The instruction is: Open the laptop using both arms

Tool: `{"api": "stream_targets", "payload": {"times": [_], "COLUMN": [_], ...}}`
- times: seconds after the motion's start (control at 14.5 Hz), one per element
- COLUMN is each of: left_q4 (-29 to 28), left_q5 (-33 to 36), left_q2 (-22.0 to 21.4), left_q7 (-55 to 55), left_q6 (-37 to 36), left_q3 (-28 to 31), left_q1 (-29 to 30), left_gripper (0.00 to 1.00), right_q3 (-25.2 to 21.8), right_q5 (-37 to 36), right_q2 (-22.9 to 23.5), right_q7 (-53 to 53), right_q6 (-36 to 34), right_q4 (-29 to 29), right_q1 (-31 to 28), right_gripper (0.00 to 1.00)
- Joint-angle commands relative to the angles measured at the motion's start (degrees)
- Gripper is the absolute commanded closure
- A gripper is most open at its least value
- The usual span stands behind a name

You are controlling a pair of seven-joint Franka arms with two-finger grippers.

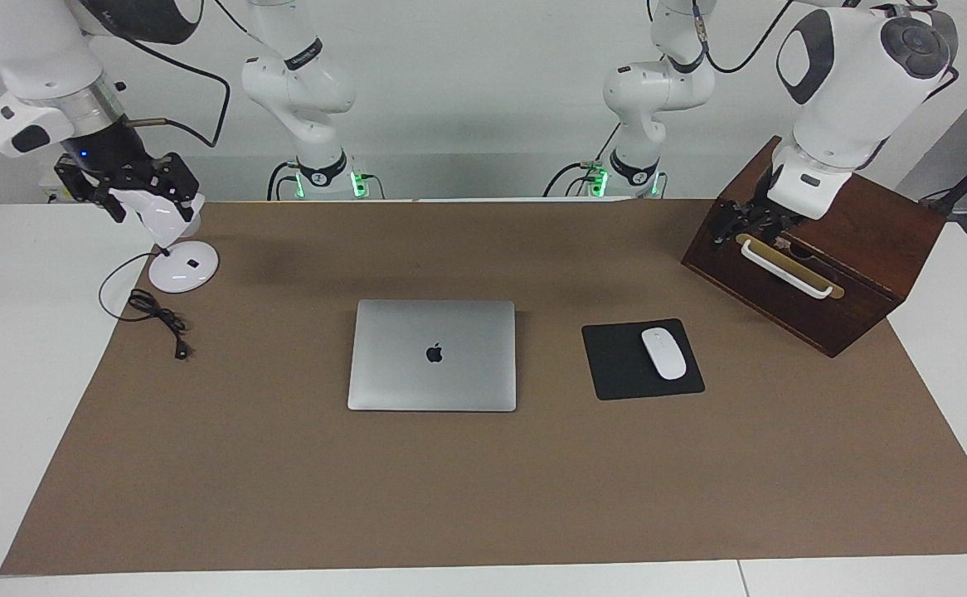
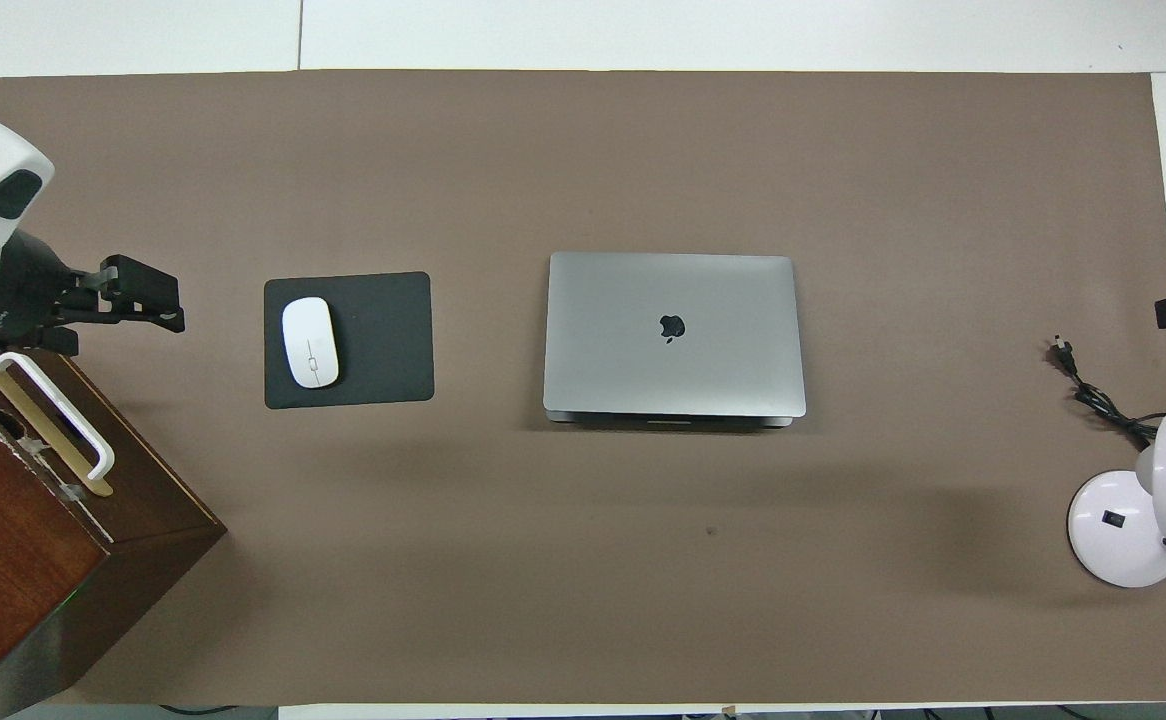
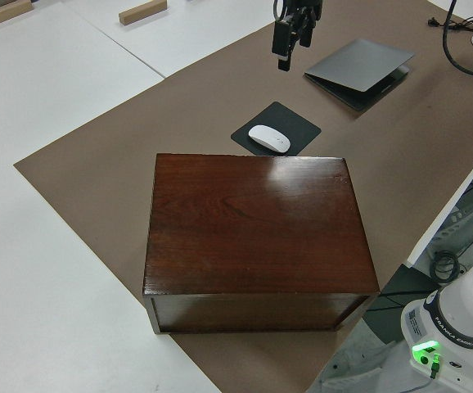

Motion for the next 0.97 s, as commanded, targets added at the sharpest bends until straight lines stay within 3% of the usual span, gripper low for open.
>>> {"api": "stream_targets", "payload": {"times": [0.0,0.9], "left_q4": [-0.28,-0.28], "left_q5": [1.21,1.21], "left_q2": [-0.93,-0.93], "left_q7": [0.01,0.01], "left_q6": [-0.07,0.01], "left_q3": [-0.10,-0.10], "left_q1": [0.09,0.00], "left_gripper": [0.00,0.00], "right_q3": [0.41,-0.64], "right_q5": [0.47,0.38], "right_q2": [-0.26,-0.18], "right_q7": [0.28,-7.62], "right_q6": [1.28,2.06], "right_q4": [-0.85,-0.94], "right_q1": [-0.85,-1.29], "right_gripper": [0.00,0.00]}}
